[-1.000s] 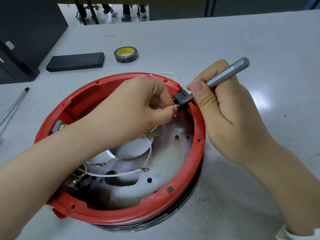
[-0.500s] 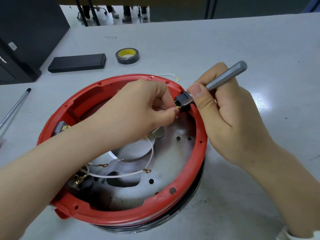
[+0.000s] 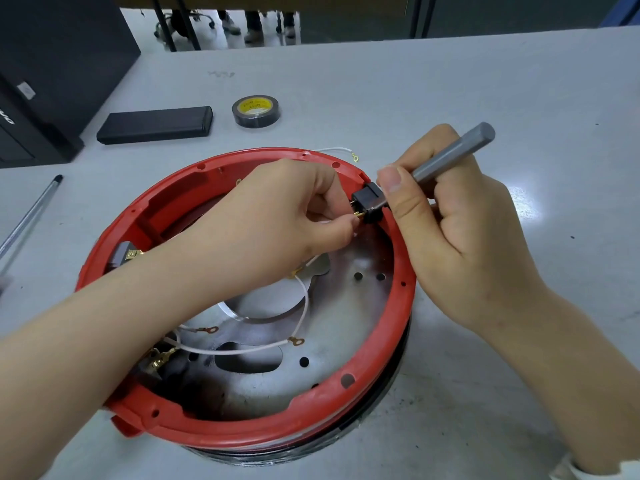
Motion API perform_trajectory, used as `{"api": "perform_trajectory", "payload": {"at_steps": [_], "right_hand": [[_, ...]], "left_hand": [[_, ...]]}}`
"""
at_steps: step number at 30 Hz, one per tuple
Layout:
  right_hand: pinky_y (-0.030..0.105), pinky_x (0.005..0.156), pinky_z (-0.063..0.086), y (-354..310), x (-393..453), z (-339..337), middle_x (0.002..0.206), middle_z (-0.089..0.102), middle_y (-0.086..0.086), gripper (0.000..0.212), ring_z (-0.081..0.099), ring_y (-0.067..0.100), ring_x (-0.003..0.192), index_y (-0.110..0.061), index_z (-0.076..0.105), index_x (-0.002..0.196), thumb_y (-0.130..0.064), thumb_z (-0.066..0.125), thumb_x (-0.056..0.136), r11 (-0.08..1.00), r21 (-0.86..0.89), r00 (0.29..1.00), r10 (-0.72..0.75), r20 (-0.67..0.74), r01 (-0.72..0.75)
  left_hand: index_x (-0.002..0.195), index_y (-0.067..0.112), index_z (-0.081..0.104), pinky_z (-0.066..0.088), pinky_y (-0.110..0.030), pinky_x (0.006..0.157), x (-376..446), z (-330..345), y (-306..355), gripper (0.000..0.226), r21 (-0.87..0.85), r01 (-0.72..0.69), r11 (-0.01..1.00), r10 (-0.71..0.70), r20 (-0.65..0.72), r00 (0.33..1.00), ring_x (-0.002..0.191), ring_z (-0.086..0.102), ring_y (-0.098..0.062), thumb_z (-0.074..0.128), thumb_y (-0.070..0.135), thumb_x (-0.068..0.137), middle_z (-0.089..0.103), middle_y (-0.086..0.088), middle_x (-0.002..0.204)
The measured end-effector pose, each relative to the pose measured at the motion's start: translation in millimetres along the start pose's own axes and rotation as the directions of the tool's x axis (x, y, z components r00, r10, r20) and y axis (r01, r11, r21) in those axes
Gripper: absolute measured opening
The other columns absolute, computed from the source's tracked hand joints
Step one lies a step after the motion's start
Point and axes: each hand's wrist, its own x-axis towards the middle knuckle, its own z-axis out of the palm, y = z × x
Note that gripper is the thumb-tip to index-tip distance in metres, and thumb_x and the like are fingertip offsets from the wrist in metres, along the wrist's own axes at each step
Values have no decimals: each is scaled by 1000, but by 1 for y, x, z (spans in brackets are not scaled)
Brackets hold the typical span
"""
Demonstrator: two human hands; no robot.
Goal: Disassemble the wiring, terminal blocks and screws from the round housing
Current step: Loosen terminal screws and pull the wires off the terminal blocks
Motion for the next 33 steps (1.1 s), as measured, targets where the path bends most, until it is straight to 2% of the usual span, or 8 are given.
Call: {"api": "perform_trajectory", "payload": {"at_steps": [8,18,23,28,33], "right_hand": [[7,47,26,0,0,1,53,36,-12,15,41,4,45,-21,40,85,-27,42,99,1000,26,1000,-2,-3,2],[11,48,26,0,0,4,55,39,-8,15,39,9,47,-21,43,85,-27,44,98,1000,-3,1000,-18,-3,18],[6,49,28,2,-2,7,53,37,-14,21,42,1,47,-26,38,82,-17,47,100,997,71,999,10,-41,-7],[2,55,33,2,-1,10,58,50,-31,28,52,-10,57,-32,35,80,-15,47,99,986,157,995,72,-71,-60],[9,55,34,6,-1,10,59,49,-22,22,47,0,54,-31,38,79,-23,46,98,964,240,988,134,-78,-112]], "left_hand": [[66,22,57,38,-13,40,-1,0,1,19,-10,11,1000,-11,3,1000,38,48,-3,66,23,83,60,12,48],[68,20,58,42,-18,42,0,0,0,15,-25,39,999,-39,5,999,40,51,-4,65,25,81,65,6,56],[67,19,57,42,-18,40,1,1,0,18,-13,39,999,-39,8,999,37,51,-4,65,20,83,66,5,56],[70,17,59,43,-18,40,1,1,0,17,-3,40,999,-39,10,999,38,54,-4,66,19,85,67,4,58],[69,18,57,40,-16,39,1,1,1,19,-5,41,999,-41,12,999,37,53,-3,67,19,86,64,8,53]]}}
